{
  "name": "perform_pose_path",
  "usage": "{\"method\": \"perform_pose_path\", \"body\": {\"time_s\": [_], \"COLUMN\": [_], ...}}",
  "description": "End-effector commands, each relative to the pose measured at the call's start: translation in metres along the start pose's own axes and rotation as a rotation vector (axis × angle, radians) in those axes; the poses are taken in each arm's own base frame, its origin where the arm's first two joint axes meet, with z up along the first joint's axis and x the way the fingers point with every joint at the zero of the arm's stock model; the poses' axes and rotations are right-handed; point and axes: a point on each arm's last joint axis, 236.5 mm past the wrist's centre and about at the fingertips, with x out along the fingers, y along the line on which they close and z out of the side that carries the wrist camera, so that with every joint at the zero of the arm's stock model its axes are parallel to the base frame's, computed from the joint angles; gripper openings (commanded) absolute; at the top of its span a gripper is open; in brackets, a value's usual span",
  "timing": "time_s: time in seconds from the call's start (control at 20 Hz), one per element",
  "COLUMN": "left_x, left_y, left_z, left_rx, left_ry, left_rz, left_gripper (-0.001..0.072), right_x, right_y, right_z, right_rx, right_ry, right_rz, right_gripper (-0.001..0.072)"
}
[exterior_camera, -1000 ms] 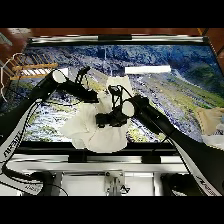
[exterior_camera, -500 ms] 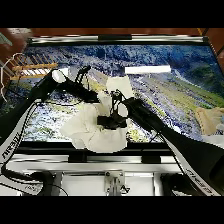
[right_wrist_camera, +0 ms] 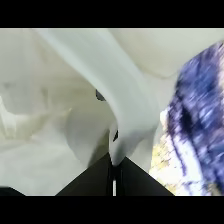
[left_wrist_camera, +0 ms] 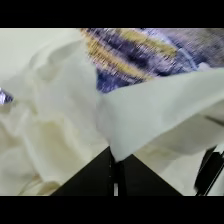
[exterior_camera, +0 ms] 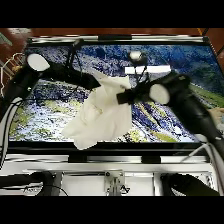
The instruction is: Fold the shirts.
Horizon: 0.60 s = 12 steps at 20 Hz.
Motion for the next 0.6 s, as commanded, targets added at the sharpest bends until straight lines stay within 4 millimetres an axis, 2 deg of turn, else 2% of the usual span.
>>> {"method": "perform_pose_path", "body": {"time_s": [0.0, 0.1, 0.2, 0.3, 0.35, 0.4, 0.45, 0.5, 0.55], "left_x": [-0.071, -0.133, -0.196, -0.249, -0.271, -0.292, -0.307, -0.319, -0.328], "left_y": [-0.087, -0.130, -0.164, -0.196, -0.207, -0.217, -0.220, -0.217, -0.213], "left_z": [0.078, 0.128, 0.163, 0.180, 0.185, 0.186, 0.185, 0.181, 0.176], "left_rx": [0.181, 0.269, 0.345, 0.407, 0.424, 0.453, 0.482, 0.512, 0.522], "left_ry": [-0.255, -0.466, -0.657, -0.800, -0.862, -0.917, -0.942, -0.946, -0.937], "left_rz": [-0.104, -0.099, -0.068, -0.055, -0.046, -0.025, 0.015, 0.075, 0.125], "left_gripper": [0.0057, 0.0057, 0.0057, 0.0057, 0.0057, 0.0057, 0.0057, 0.0057, 0.0057], "right_x": [-0.119, -0.176, -0.223, -0.277, -0.301, -0.318, -0.325, -0.325, -0.315], "right_y": [-0.029, -0.012, 0.014, 0.044, 0.052, 0.055, 0.055, 0.055, 0.052], "right_z": [0.091, 0.126, 0.151, 0.176, 0.185, 0.190, 0.190, 0.187, 0.180], "right_rx": [-0.185, -0.231, -0.254, -0.268, -0.277, -0.286, -0.298, -0.307, -0.320], "right_ry": [-0.373, -0.549, -0.704, -0.904, -0.993, -1.047, -1.061, -1.043, -0.989], "right_rz": [-0.118, -0.078, 0.018, 0.138, 0.170, 0.178, 0.173, 0.166, 0.151], "right_gripper": [0.0082, 0.0082, 0.0082, 0.0082, 0.0082, 0.0082, 0.0082, 0.0082, 0.0082]}}
